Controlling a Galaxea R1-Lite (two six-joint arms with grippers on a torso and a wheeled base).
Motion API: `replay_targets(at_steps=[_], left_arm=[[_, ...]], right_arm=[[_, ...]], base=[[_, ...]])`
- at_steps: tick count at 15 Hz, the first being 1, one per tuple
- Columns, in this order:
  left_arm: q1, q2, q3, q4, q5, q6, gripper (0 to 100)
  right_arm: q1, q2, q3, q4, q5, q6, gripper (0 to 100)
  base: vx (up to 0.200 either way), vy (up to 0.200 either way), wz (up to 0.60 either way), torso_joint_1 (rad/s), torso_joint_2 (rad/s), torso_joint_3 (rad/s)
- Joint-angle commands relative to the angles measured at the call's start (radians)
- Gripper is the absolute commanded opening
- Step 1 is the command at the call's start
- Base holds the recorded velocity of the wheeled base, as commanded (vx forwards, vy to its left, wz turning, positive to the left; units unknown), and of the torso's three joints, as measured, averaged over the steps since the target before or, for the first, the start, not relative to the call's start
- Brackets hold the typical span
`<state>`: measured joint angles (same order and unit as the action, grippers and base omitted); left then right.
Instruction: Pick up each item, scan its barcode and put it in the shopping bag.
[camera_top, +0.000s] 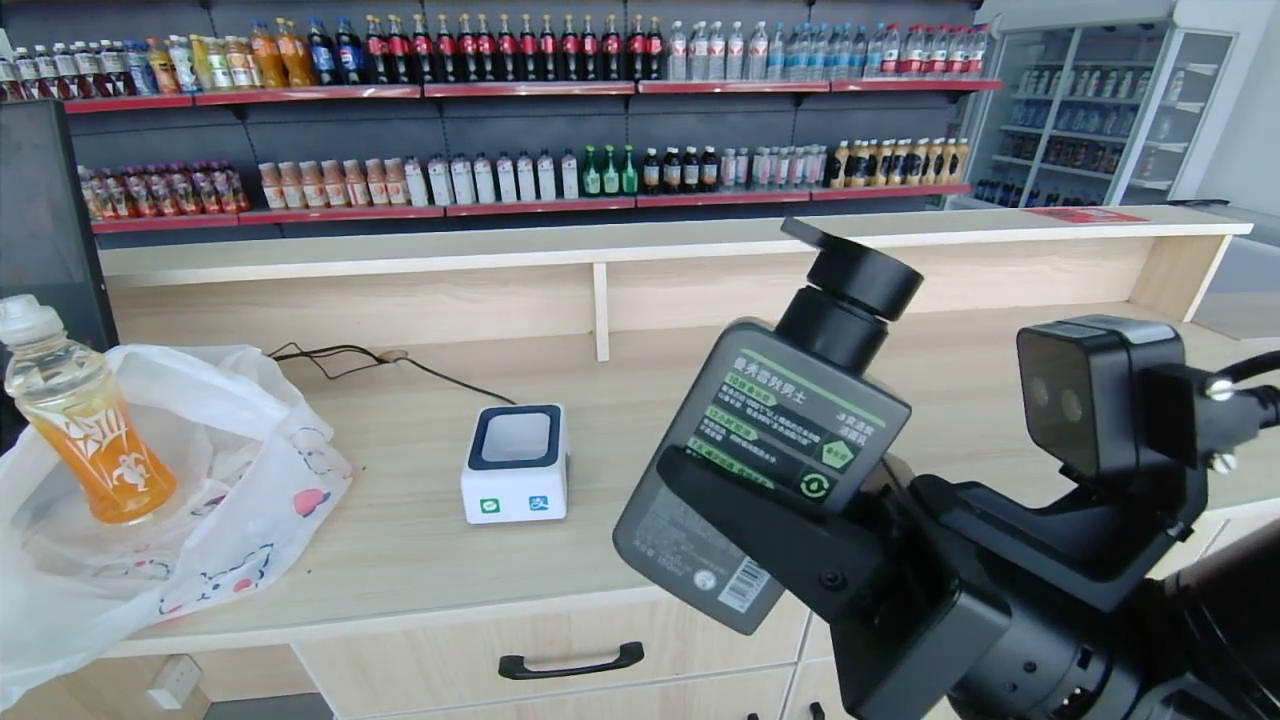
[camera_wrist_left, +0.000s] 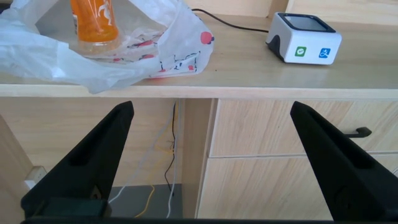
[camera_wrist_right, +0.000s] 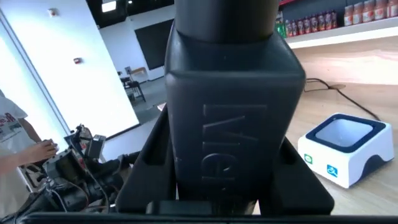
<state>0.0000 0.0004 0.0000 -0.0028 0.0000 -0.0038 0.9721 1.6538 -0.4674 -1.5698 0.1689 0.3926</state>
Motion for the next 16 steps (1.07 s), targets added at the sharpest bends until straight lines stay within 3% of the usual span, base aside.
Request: replay_targets(at_steps=[1, 16], left_arm=[[0.000, 0.000, 0.000, 0.000, 0.000, -0.001, 100], [0.000, 0.000, 0.000, 0.000, 0.000, 0.001, 100]], right_arm=[[0.005, 0.007, -0.040, -0.001, 0.014, 0.006, 0], [-0.016, 0.009, -0.112, -0.001, 0.032, 0.080, 0]], base=[[0.000, 0.000, 0.00, 0.000, 0.00, 0.000], [0.000, 0.000, 0.00, 0.000, 0.00, 0.000]])
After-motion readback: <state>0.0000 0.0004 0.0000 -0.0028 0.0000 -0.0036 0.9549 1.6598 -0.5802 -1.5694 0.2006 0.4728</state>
